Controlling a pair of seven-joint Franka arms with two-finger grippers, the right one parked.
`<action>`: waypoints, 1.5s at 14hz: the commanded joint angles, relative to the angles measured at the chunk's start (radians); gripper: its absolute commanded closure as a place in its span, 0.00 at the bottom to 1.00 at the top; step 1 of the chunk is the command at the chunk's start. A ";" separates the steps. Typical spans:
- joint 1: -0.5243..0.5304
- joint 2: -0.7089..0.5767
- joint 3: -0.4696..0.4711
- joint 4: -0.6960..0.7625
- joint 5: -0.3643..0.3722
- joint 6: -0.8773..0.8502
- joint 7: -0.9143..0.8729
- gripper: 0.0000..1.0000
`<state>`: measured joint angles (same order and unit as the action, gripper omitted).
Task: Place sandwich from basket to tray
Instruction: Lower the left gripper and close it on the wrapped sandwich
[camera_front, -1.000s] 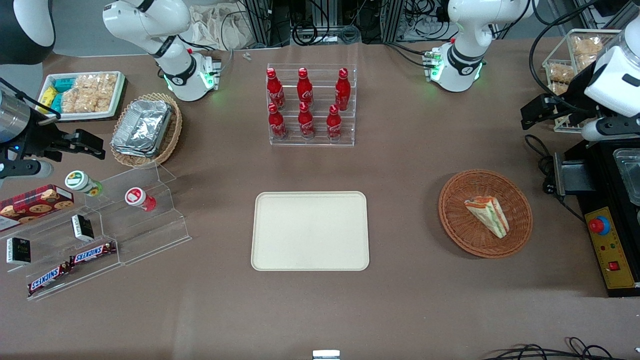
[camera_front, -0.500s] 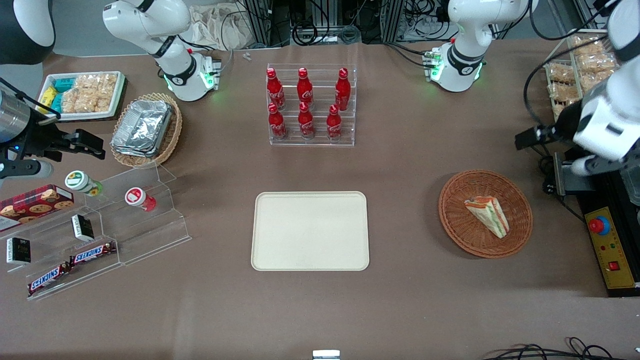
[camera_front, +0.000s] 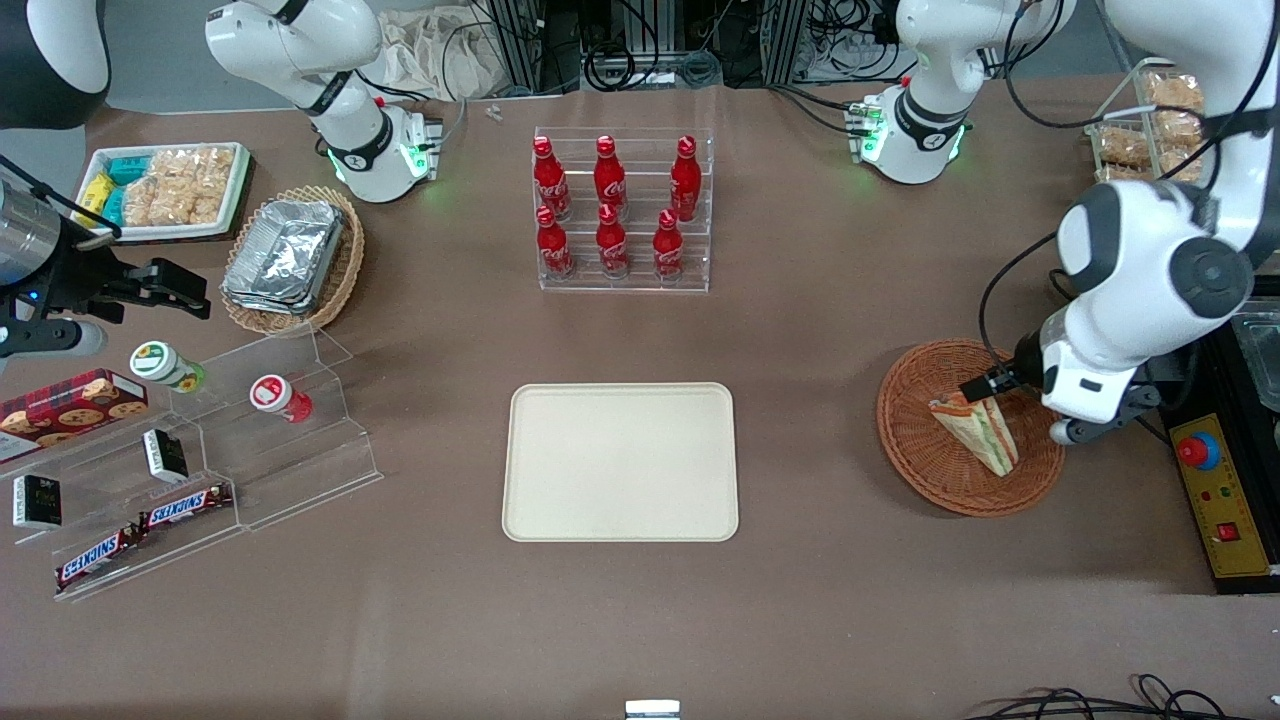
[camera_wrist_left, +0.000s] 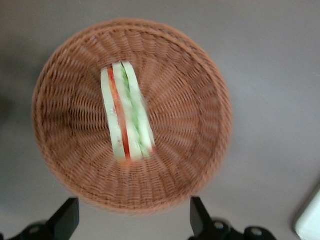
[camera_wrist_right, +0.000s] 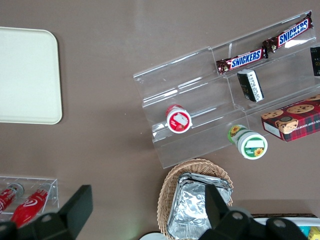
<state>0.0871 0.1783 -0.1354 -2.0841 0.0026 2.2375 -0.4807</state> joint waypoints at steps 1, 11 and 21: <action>0.010 0.021 0.043 -0.117 0.045 0.187 -0.021 0.00; 0.002 0.035 0.048 -0.100 0.042 0.306 -0.156 0.00; 0.006 0.213 0.051 -0.036 0.056 0.289 -0.185 0.10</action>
<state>0.0862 0.3736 -0.0851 -2.1386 0.0391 2.5261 -0.6404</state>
